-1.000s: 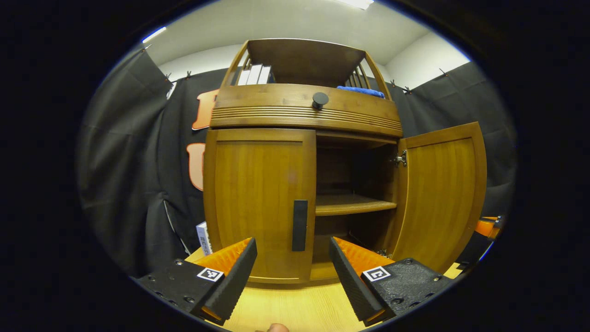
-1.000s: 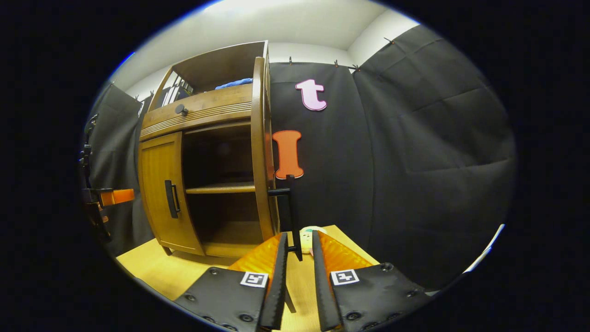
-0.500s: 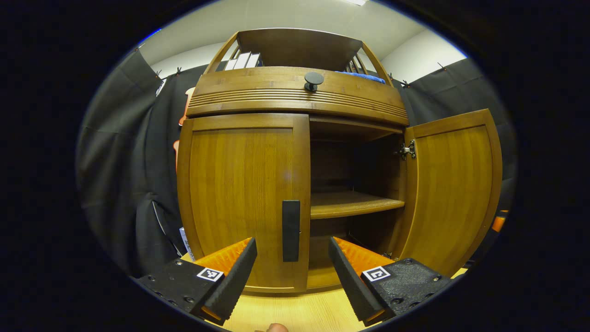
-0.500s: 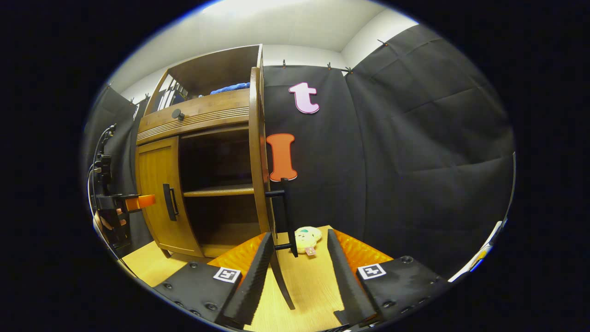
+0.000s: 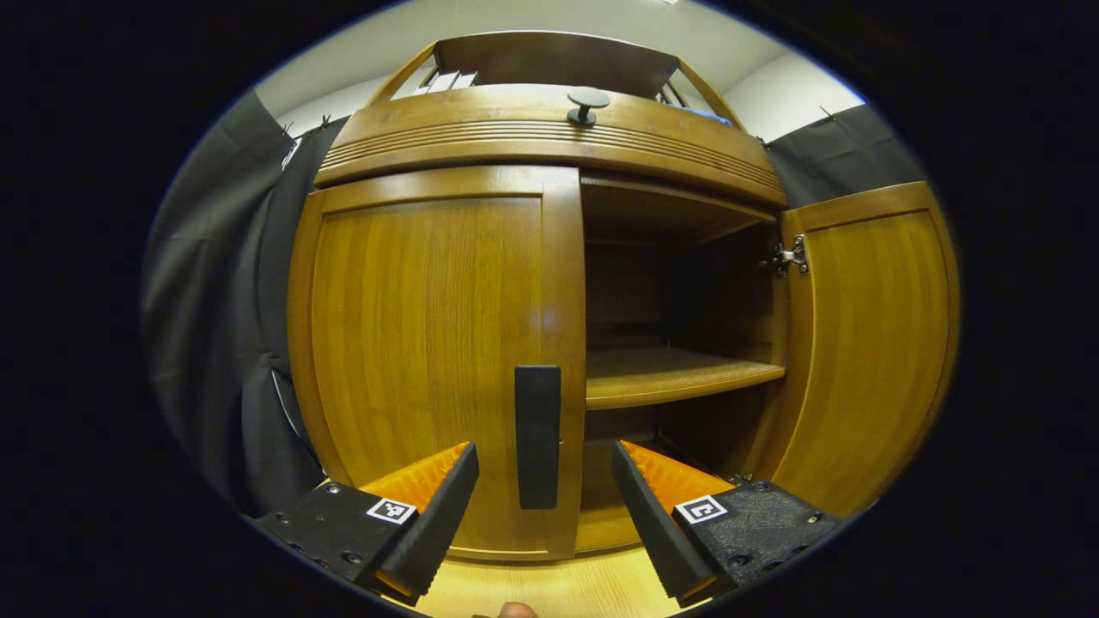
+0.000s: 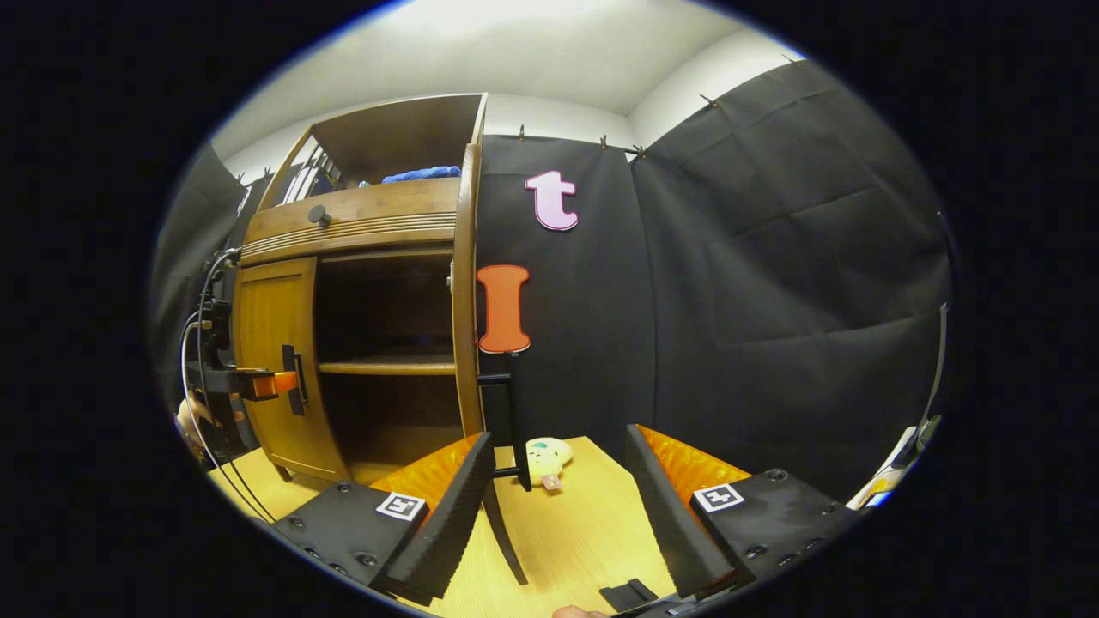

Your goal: Open the right door of the double-door shoe cabinet with the right hand, and open the left door with the left hand.

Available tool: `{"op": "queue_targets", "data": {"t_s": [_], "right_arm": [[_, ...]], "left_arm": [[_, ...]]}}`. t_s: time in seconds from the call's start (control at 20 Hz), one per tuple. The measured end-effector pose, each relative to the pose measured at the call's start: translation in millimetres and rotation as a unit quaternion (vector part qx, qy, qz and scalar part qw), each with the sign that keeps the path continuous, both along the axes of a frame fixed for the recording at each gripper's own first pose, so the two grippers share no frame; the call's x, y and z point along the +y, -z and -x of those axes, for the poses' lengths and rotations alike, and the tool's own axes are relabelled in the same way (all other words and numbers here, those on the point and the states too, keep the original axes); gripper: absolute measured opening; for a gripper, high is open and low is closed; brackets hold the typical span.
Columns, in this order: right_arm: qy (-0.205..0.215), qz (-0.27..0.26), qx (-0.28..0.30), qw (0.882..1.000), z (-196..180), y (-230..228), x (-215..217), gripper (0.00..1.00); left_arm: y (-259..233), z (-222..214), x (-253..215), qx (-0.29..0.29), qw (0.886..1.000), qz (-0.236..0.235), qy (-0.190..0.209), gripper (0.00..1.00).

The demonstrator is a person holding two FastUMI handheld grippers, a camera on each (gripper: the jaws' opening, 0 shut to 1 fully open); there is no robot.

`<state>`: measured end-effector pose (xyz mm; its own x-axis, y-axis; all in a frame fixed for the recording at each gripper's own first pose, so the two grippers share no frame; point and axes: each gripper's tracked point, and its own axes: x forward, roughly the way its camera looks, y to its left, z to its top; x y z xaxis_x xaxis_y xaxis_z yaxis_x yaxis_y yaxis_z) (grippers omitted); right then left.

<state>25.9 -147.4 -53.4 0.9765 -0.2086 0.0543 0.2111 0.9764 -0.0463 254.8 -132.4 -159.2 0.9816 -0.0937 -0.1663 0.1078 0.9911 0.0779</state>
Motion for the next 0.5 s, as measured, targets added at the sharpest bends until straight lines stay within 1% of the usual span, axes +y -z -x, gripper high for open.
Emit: {"op": "queue_targets", "data": {"t_s": [0.25,0.5], "right_arm": [[0.001,0.000,0.002,1.000,-3.1,2.8,-0.7,0.98],[-0.001,-0.003,0.003,1.000,-7.1,5.1,-0.6,0.98]], "left_arm": [[13.9,-18.6,1.3,0.011,1.000,0.003,-0.009,0.92],[16.9,-28.1,1.1,0.006,1.000,0.008,-0.014,0.91]]}}
